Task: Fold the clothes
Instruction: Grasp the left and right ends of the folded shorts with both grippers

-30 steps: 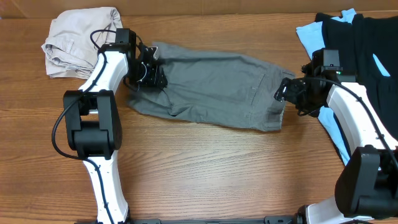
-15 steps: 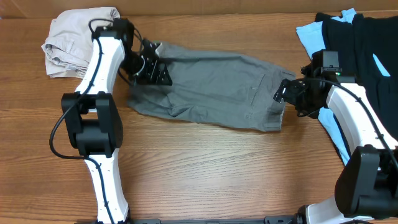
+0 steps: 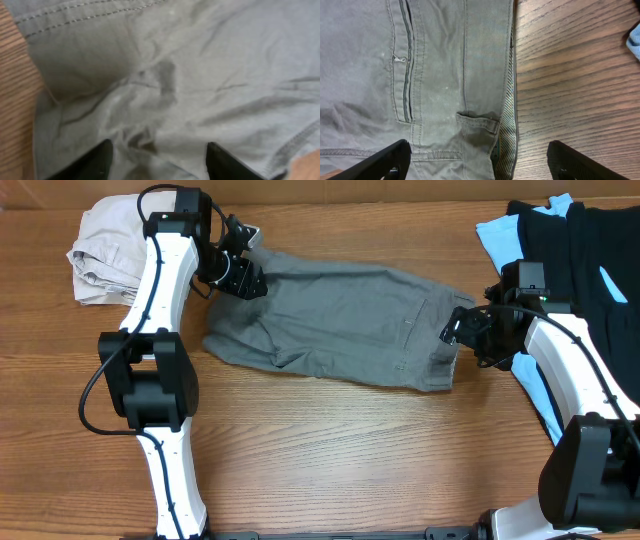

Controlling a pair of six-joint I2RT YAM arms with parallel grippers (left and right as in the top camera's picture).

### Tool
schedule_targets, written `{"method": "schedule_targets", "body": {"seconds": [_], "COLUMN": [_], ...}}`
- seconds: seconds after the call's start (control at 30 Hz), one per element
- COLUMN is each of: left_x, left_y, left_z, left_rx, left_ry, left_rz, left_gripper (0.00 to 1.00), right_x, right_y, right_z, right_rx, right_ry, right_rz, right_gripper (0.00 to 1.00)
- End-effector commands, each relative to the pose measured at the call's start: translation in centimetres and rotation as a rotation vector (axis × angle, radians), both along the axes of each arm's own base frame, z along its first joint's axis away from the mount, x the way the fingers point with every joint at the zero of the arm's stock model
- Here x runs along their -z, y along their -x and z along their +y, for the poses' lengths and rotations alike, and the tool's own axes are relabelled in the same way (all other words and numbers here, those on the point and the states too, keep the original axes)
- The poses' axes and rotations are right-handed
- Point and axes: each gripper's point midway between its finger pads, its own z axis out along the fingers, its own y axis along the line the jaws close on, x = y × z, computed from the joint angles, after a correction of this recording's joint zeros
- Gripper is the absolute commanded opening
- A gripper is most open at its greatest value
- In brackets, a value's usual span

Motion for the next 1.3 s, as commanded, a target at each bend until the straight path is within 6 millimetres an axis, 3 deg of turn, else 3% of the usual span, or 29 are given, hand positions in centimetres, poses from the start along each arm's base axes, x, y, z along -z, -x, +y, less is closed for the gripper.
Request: {"method": "schedule_targets", "body": {"seconds": [0.0, 0.1, 0.3, 0.43, 0.57, 0.73, 0.93, 1.13, 1.27], "left_x": [2.8, 4.3, 7.8, 8.3, 8.6, 9.8, 11.6, 13.5, 14.4], "left_y": [0.3, 0.8, 2.0, 1.8, 1.4, 1.6, 2.3, 3.2, 4.0], "left_z": [0.3, 0.5, 0.6, 1.2, 2.4, 3.9, 3.7, 3.7, 3.7], "left_rx": [0.012, 0.010, 0.009, -0.028, -0.091, -0.216, -0.224, -0.239, -0.237], "left_ry": [-0.025, -0.034, -0.036, -0.041, -0.068, -0.132, -0.151, -0.156, -0.161], "left_rz": [0.046, 0.086, 0.185, 0.197, 0.204, 0.262, 0.309, 0.369, 0.409], "left_gripper": [0.47, 0.31, 0.21, 0.18, 0.18, 0.10, 0.09, 0.09, 0.08], "right_x": [0.5, 0.5, 0.5, 0.9, 2.6, 5.0, 7.8, 10.4, 11.5], "right_y": [0.1, 0.0, 0.0, 0.3, 0.9, 1.3, 1.3, 1.3, 1.2], "right_z": [-0.1, -0.1, -0.1, -0.1, 0.2, 0.7, 1.1, 1.5, 2.4], "right_rx": [0.007, 0.007, 0.007, 0.027, 0.032, 0.075, 0.082, 0.081, 0.075], "right_ry": [-0.003, -0.003, -0.003, -0.008, -0.026, -0.061, -0.091, -0.112, -0.172], "right_rz": [0.009, 0.005, 0.006, 0.018, 0.019, 0.011, 0.012, 0.046, 0.060], "right_gripper": [0.90, 0.90, 0.90, 0.90, 0.90, 0.90, 0.86, 0.80, 0.65]}}
